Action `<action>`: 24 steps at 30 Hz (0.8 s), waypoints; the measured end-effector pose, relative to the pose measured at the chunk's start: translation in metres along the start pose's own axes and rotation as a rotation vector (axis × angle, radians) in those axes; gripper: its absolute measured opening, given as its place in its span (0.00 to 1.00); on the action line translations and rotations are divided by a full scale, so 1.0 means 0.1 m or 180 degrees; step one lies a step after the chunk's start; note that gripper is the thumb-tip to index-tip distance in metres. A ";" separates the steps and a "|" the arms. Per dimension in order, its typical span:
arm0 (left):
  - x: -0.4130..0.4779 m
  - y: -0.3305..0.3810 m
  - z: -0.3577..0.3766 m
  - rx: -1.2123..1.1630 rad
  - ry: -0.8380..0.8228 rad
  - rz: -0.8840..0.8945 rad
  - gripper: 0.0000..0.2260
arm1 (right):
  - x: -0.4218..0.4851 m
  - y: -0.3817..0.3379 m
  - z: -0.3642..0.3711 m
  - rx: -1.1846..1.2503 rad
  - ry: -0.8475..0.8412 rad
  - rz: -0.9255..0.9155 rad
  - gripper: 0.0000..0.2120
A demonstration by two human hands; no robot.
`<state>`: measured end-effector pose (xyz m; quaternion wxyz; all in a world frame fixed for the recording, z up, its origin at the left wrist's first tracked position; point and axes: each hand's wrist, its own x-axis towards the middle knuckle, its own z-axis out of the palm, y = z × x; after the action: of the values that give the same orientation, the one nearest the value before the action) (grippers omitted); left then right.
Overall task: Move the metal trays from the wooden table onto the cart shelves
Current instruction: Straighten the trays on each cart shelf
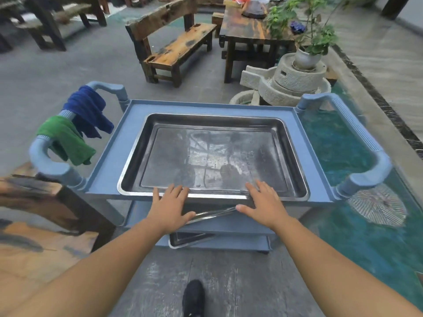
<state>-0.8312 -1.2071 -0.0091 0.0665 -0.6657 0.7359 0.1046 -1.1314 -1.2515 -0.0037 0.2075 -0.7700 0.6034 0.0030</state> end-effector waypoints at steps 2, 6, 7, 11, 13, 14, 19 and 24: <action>-0.24 0.11 0.06 -0.0092 0.0165 -0.0106 0.37 | -0.22 0.01 0.05 0.0014 0.0176 -0.0140 0.42; -0.64 0.27 0.20 -0.0359 0.0157 -0.0149 0.33 | -0.63 0.06 0.25 0.0035 0.0454 -0.0300 0.42; -0.72 0.29 0.24 -0.0447 0.0148 -0.0134 0.32 | -0.72 0.08 0.32 0.0025 0.0451 -0.0337 0.42; -0.83 0.31 0.38 -0.0609 0.0005 -0.0049 0.29 | -0.86 0.19 0.55 0.0067 0.0175 -0.0295 0.40; -0.77 0.27 0.46 -0.0597 -0.0058 -0.0039 0.29 | -0.81 0.24 0.65 0.0135 0.0150 -0.0220 0.39; -0.70 0.24 0.51 -0.0558 -0.0090 -0.0030 0.30 | -0.76 0.28 0.71 0.0156 0.0136 -0.0178 0.39; -0.10 0.08 1.07 -0.0456 -0.0155 -0.0059 0.32 | -0.19 0.49 1.15 0.0234 0.0076 -0.0040 0.40; 0.67 -0.17 2.05 -0.0523 -0.0081 -0.0245 0.36 | 0.60 0.82 1.99 0.0204 0.0090 -0.0009 0.42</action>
<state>-0.8300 -1.2235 -0.2249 0.0251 -0.6953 0.6978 0.1704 -1.1421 -1.2583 -0.2270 0.2235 -0.7638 0.6049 -0.0275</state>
